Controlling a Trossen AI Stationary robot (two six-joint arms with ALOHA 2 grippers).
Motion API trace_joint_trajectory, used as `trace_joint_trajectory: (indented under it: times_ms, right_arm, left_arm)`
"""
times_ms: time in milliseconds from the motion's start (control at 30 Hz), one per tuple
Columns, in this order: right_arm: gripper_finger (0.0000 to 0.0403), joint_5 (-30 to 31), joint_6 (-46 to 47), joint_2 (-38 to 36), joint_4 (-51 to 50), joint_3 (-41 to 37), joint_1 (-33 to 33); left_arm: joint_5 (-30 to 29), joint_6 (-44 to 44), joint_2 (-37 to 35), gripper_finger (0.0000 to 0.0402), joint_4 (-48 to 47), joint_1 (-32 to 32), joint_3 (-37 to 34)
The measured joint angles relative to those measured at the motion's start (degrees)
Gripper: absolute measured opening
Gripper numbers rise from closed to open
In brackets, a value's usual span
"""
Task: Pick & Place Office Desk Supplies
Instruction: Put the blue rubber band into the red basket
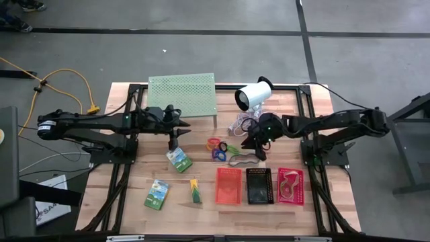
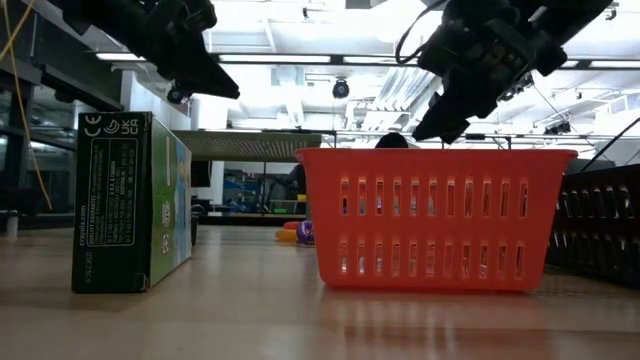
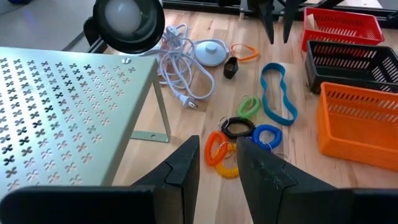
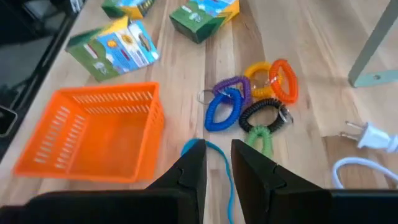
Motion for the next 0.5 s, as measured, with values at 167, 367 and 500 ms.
trace_joint_trajectory:
  times_ms: [167, 367, 500]
  right_arm:
    - [0.0064, 4.2, -1.2, 0.0, -6.7, 0.0, 0.2]
    - [0.0064, 5.7, -3.0, 0.0, -9.8, 0.0, 0.2]
    - [0.0064, 3.8, -2.7, 0.0, -10.8, 0.0, 0.3]
  left_arm:
    - [0.0, -0.2, 0.0, 0.0102, 0.5, 0.0, 0.0]
    - [0.0, -0.2, 0.0, 0.0102, 0.9, 0.0, 0.0]
    - [0.0, -0.2, 0.0, 0.0102, 1.1, 0.0, 0.0]
